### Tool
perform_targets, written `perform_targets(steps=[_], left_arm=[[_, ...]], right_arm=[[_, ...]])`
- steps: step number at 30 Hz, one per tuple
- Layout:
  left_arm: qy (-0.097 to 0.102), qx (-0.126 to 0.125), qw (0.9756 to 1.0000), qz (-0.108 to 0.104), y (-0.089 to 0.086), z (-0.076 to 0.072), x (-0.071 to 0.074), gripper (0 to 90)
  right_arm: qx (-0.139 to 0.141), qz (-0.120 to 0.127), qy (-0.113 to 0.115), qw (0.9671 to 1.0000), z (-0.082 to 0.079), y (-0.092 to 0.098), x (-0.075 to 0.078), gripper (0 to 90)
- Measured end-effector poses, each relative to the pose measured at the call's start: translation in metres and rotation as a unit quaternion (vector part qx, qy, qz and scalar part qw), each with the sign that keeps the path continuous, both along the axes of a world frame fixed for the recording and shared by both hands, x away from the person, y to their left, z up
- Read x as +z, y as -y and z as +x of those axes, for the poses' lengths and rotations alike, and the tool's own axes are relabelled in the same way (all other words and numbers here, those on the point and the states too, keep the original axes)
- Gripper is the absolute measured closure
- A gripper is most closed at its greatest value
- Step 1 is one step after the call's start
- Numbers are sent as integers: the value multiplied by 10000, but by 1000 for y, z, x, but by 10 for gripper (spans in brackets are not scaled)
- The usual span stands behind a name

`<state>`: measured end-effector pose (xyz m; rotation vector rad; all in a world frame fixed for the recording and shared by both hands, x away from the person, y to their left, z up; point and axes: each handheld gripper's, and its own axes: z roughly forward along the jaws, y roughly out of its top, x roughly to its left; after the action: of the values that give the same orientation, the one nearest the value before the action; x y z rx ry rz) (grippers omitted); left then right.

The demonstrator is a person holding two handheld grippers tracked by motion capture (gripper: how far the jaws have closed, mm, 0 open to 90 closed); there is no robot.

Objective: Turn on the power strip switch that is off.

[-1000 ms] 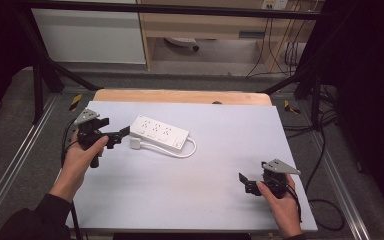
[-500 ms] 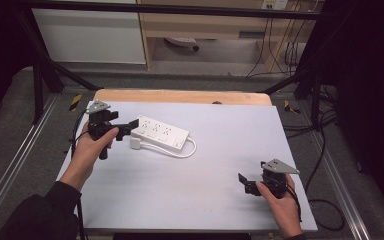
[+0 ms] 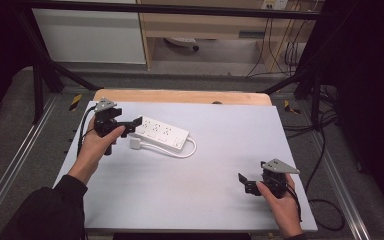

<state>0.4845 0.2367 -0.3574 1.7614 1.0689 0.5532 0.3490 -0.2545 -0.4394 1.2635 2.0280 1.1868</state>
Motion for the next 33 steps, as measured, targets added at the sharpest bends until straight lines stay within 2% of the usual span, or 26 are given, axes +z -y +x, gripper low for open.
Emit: perform_targets(steps=[9, 15, 22, 33], left_arm=[[34, -72, 9999, 149, 10, 5, -7, 81], [40, -55, 9999, 142, 11, 9, -9, 83], [-124, 72, 9996, 250, 9, 15, -17, 90], [-175, 173, 9993, 273, 8, 21, -26, 96]], right_arm=[[9, 12, -3, 10000, 0, 1, 0, 34], [15, 8, -2, 10000, 0, 1, 1, 34], [5, -3, 14, 10000, 0, 1, 1, 34], [-17, 4, 25, 10000, -1, 1, 1, 34]])
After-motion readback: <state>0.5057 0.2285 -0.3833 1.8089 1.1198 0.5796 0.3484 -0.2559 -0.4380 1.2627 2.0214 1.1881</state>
